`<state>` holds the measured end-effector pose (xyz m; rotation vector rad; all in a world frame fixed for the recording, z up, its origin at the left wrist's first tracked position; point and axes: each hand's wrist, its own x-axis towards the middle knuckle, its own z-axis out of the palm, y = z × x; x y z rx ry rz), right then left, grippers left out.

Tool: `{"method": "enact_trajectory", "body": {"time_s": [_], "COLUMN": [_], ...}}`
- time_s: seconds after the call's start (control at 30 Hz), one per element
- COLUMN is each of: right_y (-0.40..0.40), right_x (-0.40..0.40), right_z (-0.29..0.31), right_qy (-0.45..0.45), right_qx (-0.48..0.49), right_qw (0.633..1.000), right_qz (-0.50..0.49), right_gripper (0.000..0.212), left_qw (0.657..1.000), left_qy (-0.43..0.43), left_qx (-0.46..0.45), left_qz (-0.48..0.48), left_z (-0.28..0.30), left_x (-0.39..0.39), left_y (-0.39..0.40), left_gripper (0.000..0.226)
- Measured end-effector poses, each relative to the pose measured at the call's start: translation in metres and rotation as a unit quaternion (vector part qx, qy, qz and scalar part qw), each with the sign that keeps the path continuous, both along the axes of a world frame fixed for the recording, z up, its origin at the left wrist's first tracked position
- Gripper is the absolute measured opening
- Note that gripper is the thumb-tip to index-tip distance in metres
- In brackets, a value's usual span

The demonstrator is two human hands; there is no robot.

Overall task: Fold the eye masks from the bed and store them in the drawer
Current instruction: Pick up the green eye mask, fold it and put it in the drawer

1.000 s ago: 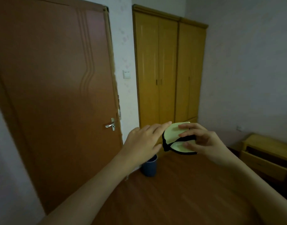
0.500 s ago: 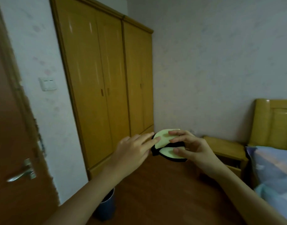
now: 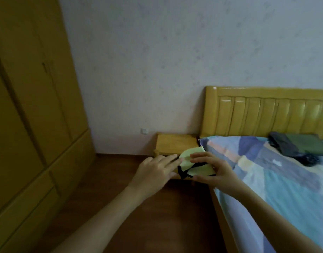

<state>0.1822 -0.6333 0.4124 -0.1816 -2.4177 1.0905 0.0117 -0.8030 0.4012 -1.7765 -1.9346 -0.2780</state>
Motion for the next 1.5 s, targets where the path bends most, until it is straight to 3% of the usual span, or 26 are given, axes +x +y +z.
{"method": "enact_trajectory", "body": {"time_s": [0.17,0.4,0.87,1.13,1.3,1.5], "right_y": [0.130,0.264,0.473,0.541,0.571,0.603], "right_x": [-0.076,-0.207,-0.454,-0.509,-0.532,-0.546], "right_z": [-0.037,-0.117,-0.423,-0.565,-0.617,-0.666], "right_qy": [-0.011,-0.057,-0.187,-0.226,-0.250,-0.287], "right_qx": [-0.051,-0.072,-0.167,-0.173,-0.150,-0.194], "right_qw": [0.997,0.992,0.959,0.940,0.932,0.906], "right_qz": [-0.055,-0.085,-0.133,-0.190,-0.216,-0.242], "right_gripper": [0.039,0.036,0.036,0.034,0.033,0.033], "left_qw": [0.989,0.977,0.945,0.933,0.937,0.961], "left_qy": [-0.120,-0.176,-0.260,-0.284,-0.281,-0.197], "left_qx": [-0.048,-0.072,-0.157,-0.168,-0.142,-0.131], "left_qz": [0.066,0.101,0.124,0.146,0.152,0.142], "left_z": [-0.052,-0.132,-0.424,-0.564,-0.616,-0.644], "left_x": [-0.083,-0.211,-0.444,-0.494,-0.498,-0.503], "left_y": [0.123,0.265,0.507,0.572,0.603,0.628], "left_gripper": [0.060,0.058,0.056,0.061,0.075,0.084]}}
